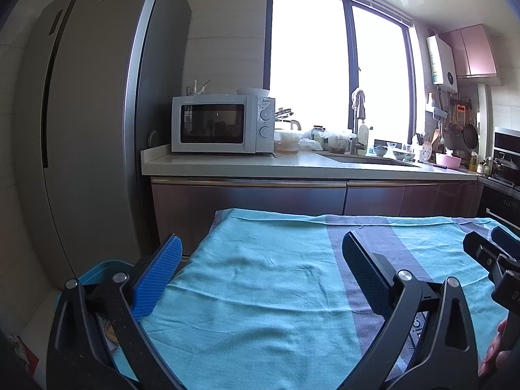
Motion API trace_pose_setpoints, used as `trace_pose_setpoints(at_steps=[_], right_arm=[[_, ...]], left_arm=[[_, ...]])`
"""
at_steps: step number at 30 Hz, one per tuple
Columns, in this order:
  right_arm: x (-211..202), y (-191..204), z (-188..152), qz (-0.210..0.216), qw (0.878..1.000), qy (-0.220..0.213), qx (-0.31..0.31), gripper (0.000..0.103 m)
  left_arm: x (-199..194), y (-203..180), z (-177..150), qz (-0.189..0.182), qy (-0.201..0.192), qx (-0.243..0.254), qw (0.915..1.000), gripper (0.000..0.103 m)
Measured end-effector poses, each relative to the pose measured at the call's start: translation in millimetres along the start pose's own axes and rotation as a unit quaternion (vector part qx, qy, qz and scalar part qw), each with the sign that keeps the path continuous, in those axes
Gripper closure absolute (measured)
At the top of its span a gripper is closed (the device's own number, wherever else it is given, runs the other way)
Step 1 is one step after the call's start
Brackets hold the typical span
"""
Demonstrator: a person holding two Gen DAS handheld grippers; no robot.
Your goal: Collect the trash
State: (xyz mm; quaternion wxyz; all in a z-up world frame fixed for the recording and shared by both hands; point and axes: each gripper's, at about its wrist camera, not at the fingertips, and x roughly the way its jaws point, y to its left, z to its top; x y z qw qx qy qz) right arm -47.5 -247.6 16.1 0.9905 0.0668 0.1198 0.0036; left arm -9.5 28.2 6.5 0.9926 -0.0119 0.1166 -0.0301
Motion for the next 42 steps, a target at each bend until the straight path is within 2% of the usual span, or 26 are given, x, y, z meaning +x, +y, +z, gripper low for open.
trace_pose_setpoints(at_steps=[36,39,42], right_arm=[[9,-7,1,-0.005,1.0,0.005,0.003,0.007],[12,-9,-2,-0.005,1.0,0.011,0.005,0.007],[17,-17,-5,-0.01,1.0,0.026,0.012,0.007]], left_arm=[[3,-11,-3,-0.002,-0.003,0.022,0.9997,0.006],[11,-13,-6,-0.005,0.016,0.026,0.9995,0.006],[32,-13,-10,-0.018,0.064,0.02,0.9976,0.006]])
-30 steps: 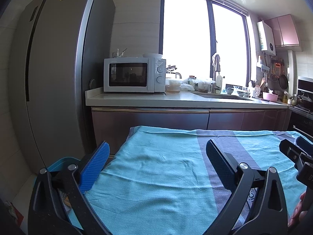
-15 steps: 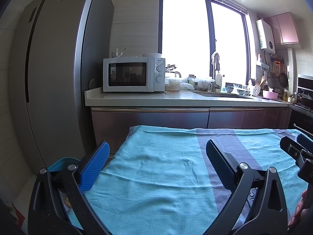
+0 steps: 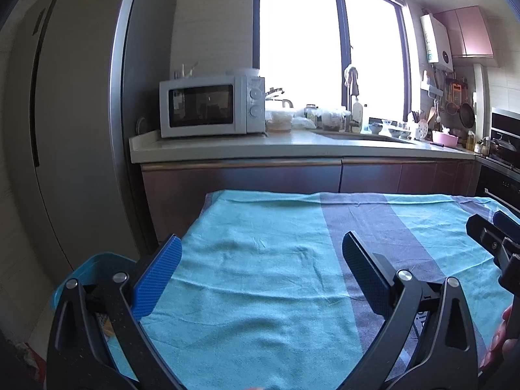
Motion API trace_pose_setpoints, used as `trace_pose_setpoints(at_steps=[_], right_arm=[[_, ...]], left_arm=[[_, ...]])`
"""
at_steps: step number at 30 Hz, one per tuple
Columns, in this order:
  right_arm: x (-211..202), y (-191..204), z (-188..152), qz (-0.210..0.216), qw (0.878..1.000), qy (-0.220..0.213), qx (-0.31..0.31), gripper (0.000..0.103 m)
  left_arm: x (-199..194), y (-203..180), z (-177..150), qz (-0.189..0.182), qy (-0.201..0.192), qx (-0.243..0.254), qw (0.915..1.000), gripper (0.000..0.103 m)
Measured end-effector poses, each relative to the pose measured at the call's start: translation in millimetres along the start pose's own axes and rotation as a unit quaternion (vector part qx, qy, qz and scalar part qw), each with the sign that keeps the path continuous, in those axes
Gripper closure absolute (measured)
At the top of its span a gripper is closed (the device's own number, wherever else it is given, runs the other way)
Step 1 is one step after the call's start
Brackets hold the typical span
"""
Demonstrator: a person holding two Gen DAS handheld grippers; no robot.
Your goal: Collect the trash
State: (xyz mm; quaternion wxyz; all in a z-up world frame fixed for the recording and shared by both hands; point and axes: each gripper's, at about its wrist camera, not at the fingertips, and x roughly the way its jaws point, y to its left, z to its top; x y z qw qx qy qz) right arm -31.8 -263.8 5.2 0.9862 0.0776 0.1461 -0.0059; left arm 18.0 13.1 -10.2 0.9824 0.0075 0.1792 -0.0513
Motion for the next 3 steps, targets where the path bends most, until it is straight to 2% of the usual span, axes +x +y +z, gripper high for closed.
trace_pose_setpoints(at_steps=[3], right_arm=[[11,-11,0,-0.01,1.0,0.025,0.0,0.007]], left_arm=[[34,1,-1,-0.014,0.066,-0.003,0.9977,0.006]])
